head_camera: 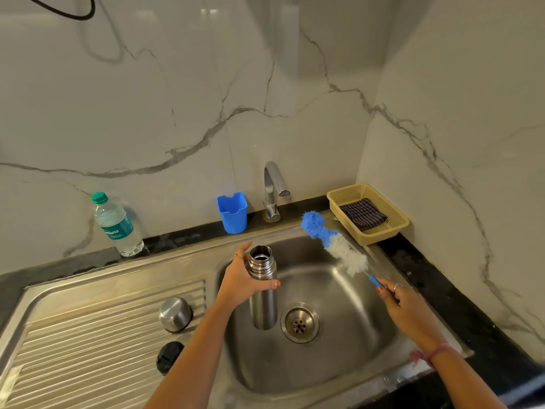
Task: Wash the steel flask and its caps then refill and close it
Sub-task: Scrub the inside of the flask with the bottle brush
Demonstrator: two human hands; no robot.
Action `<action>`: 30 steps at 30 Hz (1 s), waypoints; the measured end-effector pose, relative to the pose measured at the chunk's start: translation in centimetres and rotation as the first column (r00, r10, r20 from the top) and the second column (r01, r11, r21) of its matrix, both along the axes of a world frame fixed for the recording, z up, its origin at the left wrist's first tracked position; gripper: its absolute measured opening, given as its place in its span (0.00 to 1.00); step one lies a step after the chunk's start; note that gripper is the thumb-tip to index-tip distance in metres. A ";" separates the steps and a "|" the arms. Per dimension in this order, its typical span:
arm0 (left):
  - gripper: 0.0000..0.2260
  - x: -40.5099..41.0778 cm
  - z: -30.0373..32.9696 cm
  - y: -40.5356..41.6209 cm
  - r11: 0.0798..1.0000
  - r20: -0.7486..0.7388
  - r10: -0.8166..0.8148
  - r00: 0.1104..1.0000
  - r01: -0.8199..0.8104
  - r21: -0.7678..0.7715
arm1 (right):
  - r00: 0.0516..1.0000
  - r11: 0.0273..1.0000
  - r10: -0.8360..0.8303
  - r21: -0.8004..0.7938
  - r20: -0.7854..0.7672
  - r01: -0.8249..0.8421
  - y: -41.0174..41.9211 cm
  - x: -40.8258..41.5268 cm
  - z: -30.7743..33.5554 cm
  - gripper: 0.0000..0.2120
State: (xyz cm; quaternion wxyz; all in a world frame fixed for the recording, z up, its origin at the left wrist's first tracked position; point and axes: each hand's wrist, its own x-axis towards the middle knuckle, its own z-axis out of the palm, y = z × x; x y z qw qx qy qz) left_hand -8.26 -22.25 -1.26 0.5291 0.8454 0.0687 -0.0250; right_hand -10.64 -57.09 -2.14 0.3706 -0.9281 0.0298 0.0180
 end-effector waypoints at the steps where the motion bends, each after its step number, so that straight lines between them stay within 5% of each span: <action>1: 0.55 0.7 0.2 -0.2 1.000 -0.007 -0.017 1.000 0.017 0.005 | 1.000 1.000 -0.008 0.002 -0.003 0.008 0.0 0.1 -0.2 0.15; 30: 0.67 15.7 0.2 -3.6 0.964 -0.300 -0.197 0.933 0.241 0.117 | 0.984 0.977 -0.097 0.173 -0.148 0.123 -0.4 2.7 -3.8 0.10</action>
